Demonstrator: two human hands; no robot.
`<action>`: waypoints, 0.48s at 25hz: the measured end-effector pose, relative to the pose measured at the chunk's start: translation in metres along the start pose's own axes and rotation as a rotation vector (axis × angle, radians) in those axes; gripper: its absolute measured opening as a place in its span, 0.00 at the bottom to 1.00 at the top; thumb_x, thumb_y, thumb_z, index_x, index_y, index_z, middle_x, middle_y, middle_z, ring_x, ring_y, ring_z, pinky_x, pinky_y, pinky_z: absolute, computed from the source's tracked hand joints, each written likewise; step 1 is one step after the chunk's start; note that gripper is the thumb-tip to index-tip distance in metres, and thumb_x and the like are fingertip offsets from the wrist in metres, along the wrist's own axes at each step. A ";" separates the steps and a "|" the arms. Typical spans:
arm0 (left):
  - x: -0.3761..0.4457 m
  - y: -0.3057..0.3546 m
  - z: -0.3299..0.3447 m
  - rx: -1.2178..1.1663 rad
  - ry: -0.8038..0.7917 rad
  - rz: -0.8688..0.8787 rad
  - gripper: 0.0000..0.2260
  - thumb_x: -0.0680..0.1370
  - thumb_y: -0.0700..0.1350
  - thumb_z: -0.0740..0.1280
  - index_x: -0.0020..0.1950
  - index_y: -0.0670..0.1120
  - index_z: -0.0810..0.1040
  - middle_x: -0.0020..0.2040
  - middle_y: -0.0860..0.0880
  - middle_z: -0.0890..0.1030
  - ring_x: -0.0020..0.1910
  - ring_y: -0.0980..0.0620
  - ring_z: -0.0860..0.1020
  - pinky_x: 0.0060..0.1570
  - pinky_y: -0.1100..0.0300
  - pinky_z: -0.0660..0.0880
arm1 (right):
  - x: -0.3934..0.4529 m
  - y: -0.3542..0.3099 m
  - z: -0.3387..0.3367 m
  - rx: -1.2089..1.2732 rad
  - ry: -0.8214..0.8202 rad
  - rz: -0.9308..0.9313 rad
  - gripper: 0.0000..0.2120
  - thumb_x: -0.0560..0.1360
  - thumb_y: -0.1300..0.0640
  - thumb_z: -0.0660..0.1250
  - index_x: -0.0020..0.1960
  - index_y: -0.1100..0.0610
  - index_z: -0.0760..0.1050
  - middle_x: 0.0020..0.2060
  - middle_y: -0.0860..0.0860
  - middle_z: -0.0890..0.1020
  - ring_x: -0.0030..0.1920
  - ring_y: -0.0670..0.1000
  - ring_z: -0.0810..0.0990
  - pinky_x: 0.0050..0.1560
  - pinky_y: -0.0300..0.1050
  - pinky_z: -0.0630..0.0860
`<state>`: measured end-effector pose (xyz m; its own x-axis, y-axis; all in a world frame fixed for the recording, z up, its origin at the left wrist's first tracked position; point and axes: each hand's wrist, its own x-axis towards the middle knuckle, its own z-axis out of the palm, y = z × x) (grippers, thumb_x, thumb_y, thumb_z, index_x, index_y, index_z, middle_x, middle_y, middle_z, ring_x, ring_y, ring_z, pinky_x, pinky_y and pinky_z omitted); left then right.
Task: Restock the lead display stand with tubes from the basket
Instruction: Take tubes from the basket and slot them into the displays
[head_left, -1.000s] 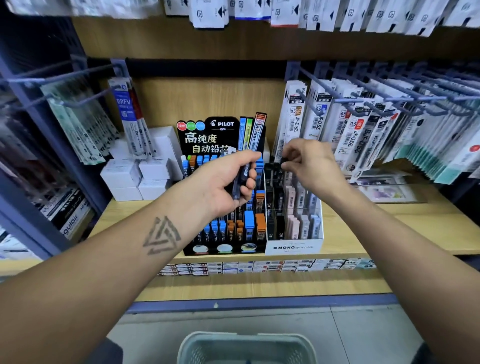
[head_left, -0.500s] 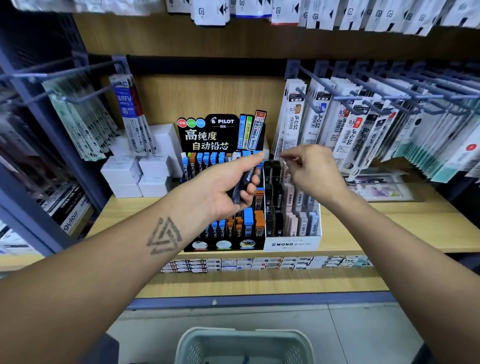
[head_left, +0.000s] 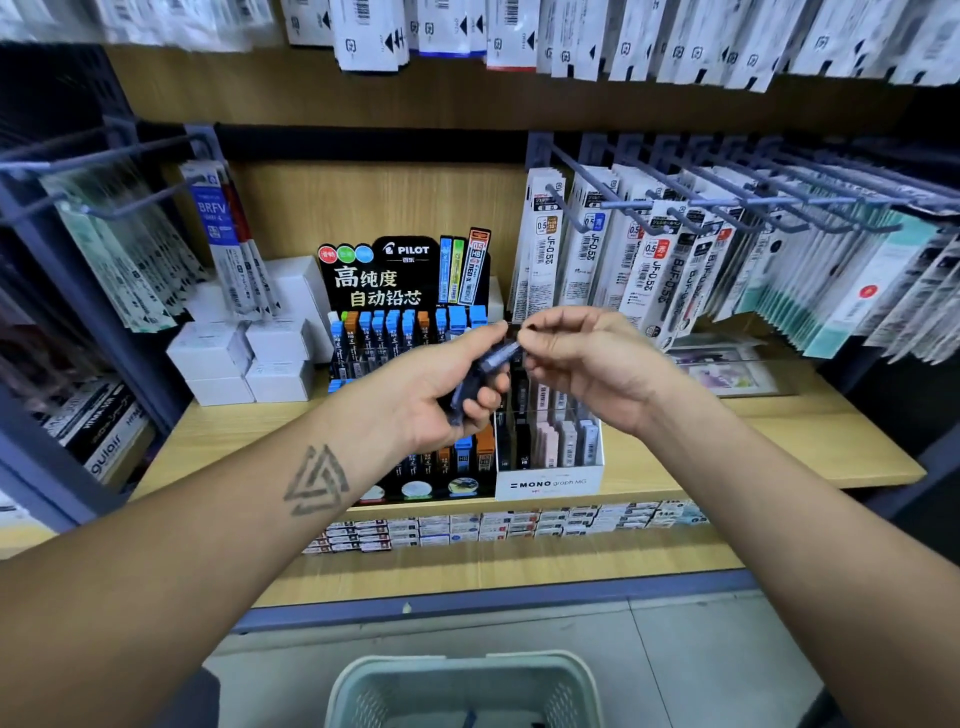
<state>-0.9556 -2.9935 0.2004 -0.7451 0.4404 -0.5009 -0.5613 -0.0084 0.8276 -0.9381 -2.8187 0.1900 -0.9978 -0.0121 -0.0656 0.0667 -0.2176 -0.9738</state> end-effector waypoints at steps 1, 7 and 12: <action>0.000 0.001 -0.003 0.004 0.016 0.009 0.13 0.79 0.54 0.68 0.44 0.45 0.77 0.31 0.49 0.77 0.22 0.58 0.66 0.19 0.69 0.61 | 0.001 -0.002 -0.004 0.000 0.017 0.006 0.08 0.71 0.70 0.72 0.50 0.64 0.80 0.36 0.56 0.84 0.36 0.51 0.82 0.39 0.41 0.81; 0.006 0.002 -0.008 0.066 0.068 0.038 0.07 0.78 0.46 0.71 0.44 0.44 0.79 0.34 0.46 0.81 0.20 0.59 0.66 0.18 0.70 0.60 | 0.003 -0.007 -0.016 -0.111 0.109 -0.124 0.08 0.72 0.71 0.72 0.52 0.67 0.81 0.37 0.59 0.85 0.36 0.54 0.85 0.42 0.43 0.83; 0.006 0.004 -0.007 0.138 0.142 0.016 0.12 0.76 0.50 0.74 0.39 0.49 0.73 0.26 0.53 0.70 0.22 0.58 0.64 0.19 0.68 0.59 | 0.003 -0.010 -0.028 -0.732 0.166 -0.248 0.05 0.71 0.68 0.76 0.45 0.62 0.82 0.38 0.57 0.85 0.36 0.52 0.86 0.42 0.42 0.83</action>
<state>-0.9650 -2.9973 0.1984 -0.8023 0.3102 -0.5100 -0.5016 0.1129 0.8577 -0.9420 -2.7895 0.1936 -0.9742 0.1113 0.1964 -0.1152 0.5030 -0.8565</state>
